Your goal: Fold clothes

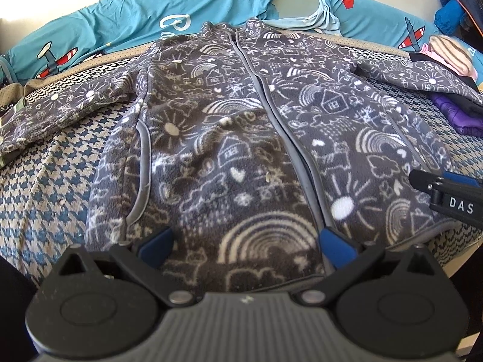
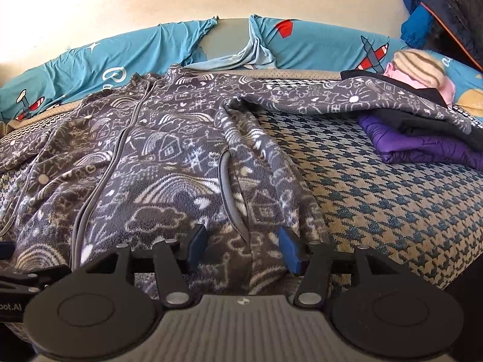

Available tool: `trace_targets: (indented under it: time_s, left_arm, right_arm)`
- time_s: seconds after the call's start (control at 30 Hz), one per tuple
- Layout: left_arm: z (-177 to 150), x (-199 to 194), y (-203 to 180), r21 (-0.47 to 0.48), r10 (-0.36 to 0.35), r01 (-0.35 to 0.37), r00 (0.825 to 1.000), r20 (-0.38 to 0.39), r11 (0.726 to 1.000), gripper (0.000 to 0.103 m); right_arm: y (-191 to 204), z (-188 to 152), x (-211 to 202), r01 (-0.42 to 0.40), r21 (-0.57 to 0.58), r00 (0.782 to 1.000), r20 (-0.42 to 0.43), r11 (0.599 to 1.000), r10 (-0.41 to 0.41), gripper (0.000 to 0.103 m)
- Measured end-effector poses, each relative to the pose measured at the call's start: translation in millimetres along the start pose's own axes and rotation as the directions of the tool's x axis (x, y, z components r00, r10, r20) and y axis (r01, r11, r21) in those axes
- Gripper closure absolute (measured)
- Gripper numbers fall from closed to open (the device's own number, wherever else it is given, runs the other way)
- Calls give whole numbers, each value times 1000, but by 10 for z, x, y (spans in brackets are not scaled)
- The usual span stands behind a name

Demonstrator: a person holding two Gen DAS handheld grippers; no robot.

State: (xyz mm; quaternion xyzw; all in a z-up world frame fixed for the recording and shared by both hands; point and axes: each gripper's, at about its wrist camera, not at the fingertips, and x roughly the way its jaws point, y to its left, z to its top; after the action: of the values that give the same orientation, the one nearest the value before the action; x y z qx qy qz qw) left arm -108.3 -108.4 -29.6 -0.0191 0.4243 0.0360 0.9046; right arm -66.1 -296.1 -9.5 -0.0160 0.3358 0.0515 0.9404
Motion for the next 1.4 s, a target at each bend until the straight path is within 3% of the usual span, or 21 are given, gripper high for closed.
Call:
trace_targets:
  time_s: [0.83, 1.03, 1.4]
  left_arm:
    - [7, 17, -17, -25, 13, -13, 1000, 13, 1000, 0]
    - [9, 18, -14, -29, 12, -12, 1000, 13, 1000, 0]
    - [-12, 5, -15, -24, 9, -8, 999, 34, 1000, 0]
  right_arm:
    - [65, 15, 1, 30, 34, 1000, -10, 999, -30, 46]
    - [88, 7, 29, 2, 19, 1000, -12, 1000, -2, 31]
    - [138, -18, 57, 7, -25, 1000, -12, 1000, -8, 23]
